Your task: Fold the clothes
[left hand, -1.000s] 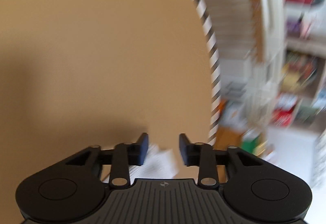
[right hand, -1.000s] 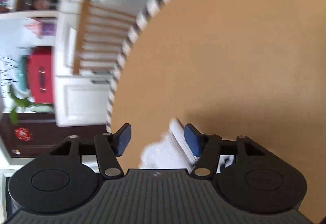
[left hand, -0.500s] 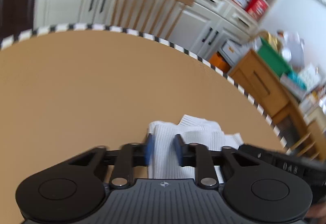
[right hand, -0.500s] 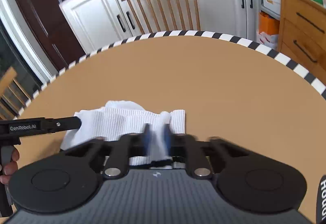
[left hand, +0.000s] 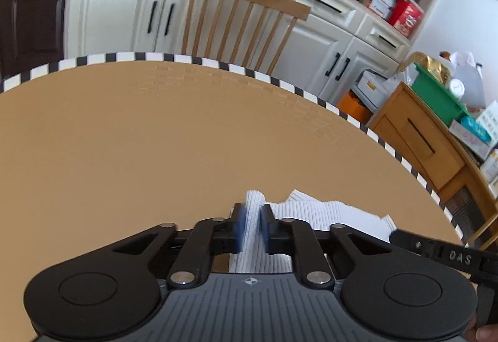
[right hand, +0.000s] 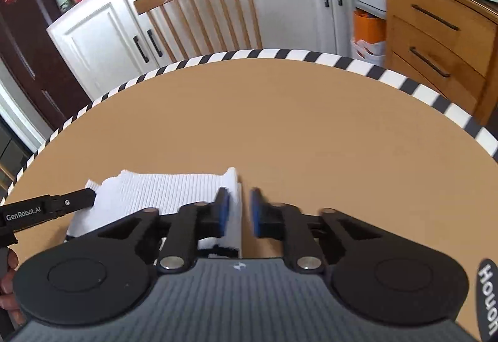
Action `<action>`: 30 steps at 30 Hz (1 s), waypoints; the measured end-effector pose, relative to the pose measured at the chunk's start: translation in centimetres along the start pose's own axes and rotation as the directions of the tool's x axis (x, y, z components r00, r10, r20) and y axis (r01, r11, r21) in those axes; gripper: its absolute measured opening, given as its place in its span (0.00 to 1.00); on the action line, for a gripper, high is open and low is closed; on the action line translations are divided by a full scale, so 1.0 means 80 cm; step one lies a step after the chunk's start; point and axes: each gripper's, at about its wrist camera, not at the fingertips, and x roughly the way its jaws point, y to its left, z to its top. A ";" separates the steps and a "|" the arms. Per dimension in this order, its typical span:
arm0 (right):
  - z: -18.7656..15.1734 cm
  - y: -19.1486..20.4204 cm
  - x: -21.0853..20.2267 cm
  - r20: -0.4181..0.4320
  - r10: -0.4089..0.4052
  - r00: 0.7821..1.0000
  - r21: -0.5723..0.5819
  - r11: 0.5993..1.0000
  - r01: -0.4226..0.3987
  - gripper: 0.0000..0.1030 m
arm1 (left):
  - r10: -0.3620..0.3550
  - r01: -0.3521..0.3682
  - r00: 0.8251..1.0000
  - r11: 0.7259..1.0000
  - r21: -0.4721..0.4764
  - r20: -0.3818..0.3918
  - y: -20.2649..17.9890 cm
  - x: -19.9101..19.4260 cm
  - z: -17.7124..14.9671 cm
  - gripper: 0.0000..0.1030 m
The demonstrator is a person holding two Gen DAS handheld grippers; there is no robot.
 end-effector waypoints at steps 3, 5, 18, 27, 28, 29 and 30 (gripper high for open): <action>-0.006 -0.017 -0.057 0.076 0.025 0.997 0.054 0.998 -0.029 0.33 | -0.005 0.006 1.000 0.998 -0.058 0.006 0.021 -0.033 0.008 0.39; -0.025 -0.030 -0.102 0.105 0.046 0.993 0.073 0.996 -0.054 0.33 | -0.011 0.007 0.998 0.998 -0.067 -0.056 0.038 -0.063 0.003 0.49; -0.200 -0.061 -0.157 -0.006 0.205 0.979 0.453 0.873 -0.180 0.51 | -0.058 0.041 0.966 0.997 -0.070 -0.251 0.035 -0.176 -0.142 0.66; -0.201 -0.050 -0.143 -0.056 0.233 0.971 0.469 0.865 -0.181 0.15 | 0.022 -0.040 0.965 0.997 -0.063 -0.260 0.026 -0.173 -0.153 0.06; -0.201 -0.043 -0.141 -0.068 0.220 0.973 0.437 0.884 -0.170 0.15 | 0.033 -0.050 0.966 0.997 -0.057 -0.255 0.025 -0.174 -0.153 0.05; -0.200 -0.037 -0.141 -0.069 0.205 0.976 0.402 0.901 -0.161 0.15 | 0.044 -0.059 0.967 0.997 -0.052 -0.250 0.027 -0.180 -0.157 0.05; -0.200 -0.031 -0.141 -0.075 0.200 0.977 0.381 0.911 -0.157 0.14 | 0.053 -0.067 0.968 0.997 -0.049 -0.246 0.029 -0.186 -0.160 0.05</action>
